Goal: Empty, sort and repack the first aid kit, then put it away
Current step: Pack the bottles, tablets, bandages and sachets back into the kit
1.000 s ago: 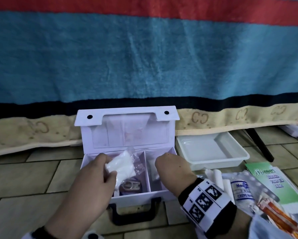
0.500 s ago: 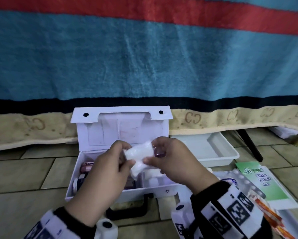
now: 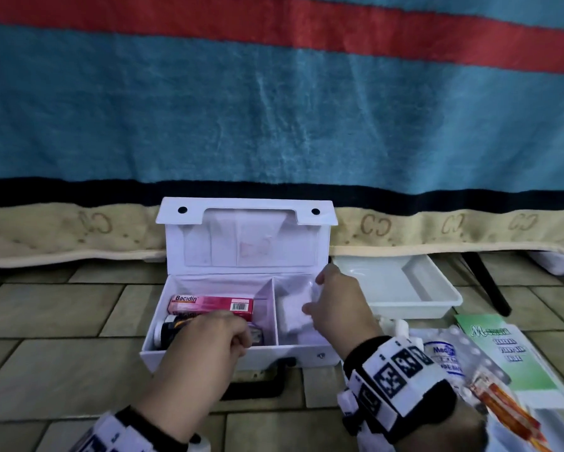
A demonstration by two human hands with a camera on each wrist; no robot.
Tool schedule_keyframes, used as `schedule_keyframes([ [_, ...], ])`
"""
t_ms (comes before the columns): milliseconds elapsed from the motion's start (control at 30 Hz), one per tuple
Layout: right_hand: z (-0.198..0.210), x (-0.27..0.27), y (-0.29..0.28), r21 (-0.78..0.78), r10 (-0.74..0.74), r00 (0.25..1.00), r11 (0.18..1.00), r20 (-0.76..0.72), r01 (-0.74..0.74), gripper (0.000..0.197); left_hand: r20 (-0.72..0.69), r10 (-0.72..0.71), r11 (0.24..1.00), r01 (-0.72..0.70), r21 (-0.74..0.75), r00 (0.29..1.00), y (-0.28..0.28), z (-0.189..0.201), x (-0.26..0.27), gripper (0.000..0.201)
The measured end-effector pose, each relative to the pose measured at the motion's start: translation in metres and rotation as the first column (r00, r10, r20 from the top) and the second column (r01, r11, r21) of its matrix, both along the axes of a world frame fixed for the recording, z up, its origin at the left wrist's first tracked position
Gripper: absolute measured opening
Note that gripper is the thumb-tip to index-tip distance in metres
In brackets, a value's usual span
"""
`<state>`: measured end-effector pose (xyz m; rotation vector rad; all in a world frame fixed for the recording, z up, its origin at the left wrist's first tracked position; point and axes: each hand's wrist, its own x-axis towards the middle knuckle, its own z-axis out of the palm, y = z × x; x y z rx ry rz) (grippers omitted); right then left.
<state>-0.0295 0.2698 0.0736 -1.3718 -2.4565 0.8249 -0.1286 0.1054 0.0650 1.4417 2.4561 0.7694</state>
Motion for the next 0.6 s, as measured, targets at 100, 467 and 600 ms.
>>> schedule_keyframes([
  [100,0.001,0.000,-0.010,0.288,0.091,0.970,0.945,0.224,-0.155,0.028,-0.001,0.020,1.000,-0.020,0.016,1.000,0.000,-0.001,0.001,0.017],
  [467,-0.012,-0.007,-0.006,0.205,0.314,0.812,0.865,0.492,-0.459,0.028,-0.020,0.035,0.998,-0.034,0.045,0.999,-0.002,-0.005,0.004,0.016],
  [600,-0.009,-0.010,-0.005,0.174,0.343,0.778,0.852,0.527,-0.494,0.027,0.003,0.046,0.998,-0.046,0.030,0.999,-0.003,-0.004,0.004,0.017],
])
